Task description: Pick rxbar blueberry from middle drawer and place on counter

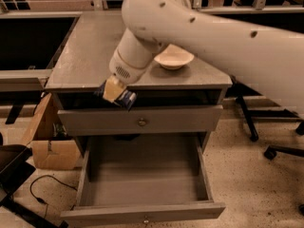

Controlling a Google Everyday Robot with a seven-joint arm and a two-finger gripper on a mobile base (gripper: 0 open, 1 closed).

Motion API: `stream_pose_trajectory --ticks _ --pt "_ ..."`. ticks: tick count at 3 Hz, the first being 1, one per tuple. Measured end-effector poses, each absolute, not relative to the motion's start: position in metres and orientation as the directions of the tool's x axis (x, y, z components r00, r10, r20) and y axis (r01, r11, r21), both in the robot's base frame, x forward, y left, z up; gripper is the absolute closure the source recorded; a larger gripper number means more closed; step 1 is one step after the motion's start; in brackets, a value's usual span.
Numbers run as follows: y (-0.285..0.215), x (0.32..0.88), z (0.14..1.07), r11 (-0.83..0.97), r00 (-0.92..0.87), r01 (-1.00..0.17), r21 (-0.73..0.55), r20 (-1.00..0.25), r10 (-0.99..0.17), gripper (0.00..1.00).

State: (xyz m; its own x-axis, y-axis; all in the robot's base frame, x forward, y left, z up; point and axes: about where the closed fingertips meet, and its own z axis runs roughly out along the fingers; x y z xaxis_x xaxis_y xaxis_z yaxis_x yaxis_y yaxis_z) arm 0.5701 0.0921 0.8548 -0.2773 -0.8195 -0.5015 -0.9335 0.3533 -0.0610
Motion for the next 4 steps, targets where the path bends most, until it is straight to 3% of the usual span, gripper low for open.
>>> stream_pose_trajectory --ticks 2,4 --pt "0.094 0.661 0.930 0.310 -0.142 -0.917 -0.252 -0.520 -0.842 1.00" --pt "0.090 0.748 0.874 0.413 -0.110 -0.846 -0.337 -0.648 -0.754 1.00"
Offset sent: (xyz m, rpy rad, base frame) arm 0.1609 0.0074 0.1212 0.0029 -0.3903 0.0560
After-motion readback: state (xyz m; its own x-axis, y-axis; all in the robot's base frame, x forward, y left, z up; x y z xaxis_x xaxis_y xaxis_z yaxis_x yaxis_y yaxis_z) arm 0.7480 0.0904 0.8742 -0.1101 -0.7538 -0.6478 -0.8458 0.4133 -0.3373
